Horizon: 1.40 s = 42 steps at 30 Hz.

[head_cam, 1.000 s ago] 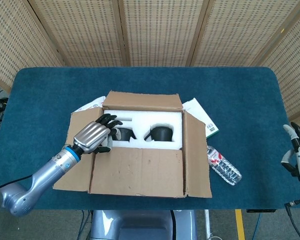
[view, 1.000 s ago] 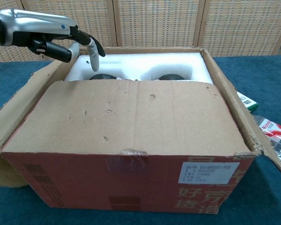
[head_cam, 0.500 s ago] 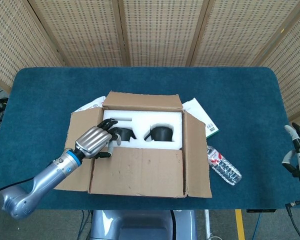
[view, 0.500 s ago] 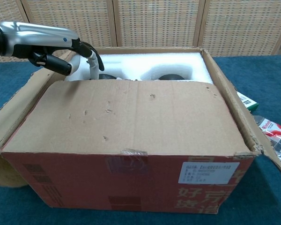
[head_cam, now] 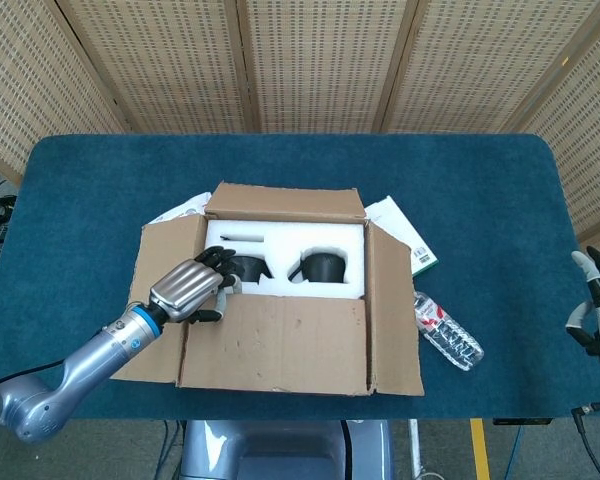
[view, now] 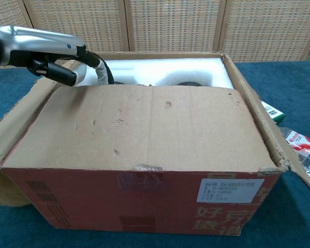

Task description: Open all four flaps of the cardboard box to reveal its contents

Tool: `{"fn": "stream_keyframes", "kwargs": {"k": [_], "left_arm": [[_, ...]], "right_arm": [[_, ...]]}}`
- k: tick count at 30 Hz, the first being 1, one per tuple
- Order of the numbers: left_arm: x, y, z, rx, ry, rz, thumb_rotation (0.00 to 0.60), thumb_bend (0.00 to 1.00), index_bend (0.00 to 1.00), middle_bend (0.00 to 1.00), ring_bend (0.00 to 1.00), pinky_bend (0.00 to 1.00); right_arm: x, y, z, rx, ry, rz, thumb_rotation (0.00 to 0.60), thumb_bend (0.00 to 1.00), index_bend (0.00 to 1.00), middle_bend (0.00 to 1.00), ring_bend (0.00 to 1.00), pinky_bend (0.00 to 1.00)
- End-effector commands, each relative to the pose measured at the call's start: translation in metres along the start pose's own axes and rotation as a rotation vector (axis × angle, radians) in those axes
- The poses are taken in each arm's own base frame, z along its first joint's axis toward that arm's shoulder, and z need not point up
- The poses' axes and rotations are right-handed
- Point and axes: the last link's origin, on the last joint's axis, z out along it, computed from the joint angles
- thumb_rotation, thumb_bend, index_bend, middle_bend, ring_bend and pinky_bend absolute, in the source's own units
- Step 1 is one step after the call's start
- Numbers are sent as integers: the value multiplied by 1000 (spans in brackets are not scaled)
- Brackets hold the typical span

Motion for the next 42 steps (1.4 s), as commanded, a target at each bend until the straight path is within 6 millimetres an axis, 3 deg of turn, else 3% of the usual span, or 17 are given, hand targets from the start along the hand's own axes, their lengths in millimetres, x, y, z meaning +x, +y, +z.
{"fn": "stream_keyframes", "kwargs": {"k": [1,18,42], "left_arm": [[15,3,-10,-22,14,-116,266,876,398,209,0,0],[33,16,-39,-117,-108,-446,261,875,395,209,0,0],[54,10,-70,-417,-352,-686,249,870,395,209,0,0]], "right_arm": [[0,0,0,0,0,0,600,956,45,0,0,0],[-1,-4,1,2,3,-5,600,956,45,0,0,0],[0,-7,3,-4,1,-18,600,956,45,0,0,0]]}}
